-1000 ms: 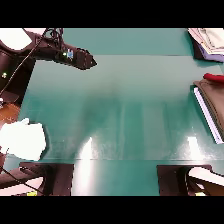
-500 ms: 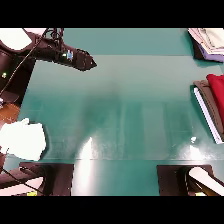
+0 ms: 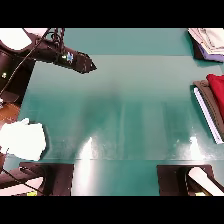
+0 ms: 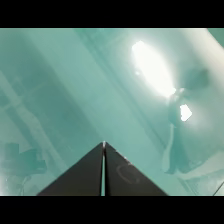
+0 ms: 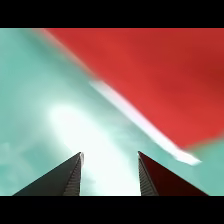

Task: Fold the shirts.

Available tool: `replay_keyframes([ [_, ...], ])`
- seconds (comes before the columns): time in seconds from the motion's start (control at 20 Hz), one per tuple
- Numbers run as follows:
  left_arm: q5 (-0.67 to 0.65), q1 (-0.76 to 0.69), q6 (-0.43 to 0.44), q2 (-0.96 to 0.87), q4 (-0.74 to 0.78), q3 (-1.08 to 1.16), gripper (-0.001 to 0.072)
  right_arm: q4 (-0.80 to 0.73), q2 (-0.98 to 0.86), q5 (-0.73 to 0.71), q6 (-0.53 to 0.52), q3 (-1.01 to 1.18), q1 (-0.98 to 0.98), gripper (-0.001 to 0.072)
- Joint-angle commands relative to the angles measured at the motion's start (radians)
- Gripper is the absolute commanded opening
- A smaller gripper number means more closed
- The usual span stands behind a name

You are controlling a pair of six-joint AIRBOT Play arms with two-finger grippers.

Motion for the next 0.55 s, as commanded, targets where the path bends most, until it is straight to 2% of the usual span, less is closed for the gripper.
replay_keyframes([
  [0.0, -0.002, 0.000, -0.002, 0.000, -0.001, 0.000, 0.0031, 0.159, 0.031, -0.044, 0.000, -0.004, 0.102, 0.0324],
  [0.05, 0.006, 0.000, -0.002, 0.000, -0.001, 0.000, 0.0031, 0.159, 0.035, -0.047, 0.000, -0.004, 0.140, 0.0133],
  [0.1, 0.016, 0.000, -0.002, 0.000, -0.001, 0.000, 0.0031, 0.159, 0.035, -0.048, 0.000, -0.003, 0.173, 0.0021],
  [0.5, 0.027, 0.000, -0.002, 0.000, -0.002, 0.000, 0.0031, 0.159, 0.035, -0.044, -0.007, -0.003, 0.330, 0.0021],
])
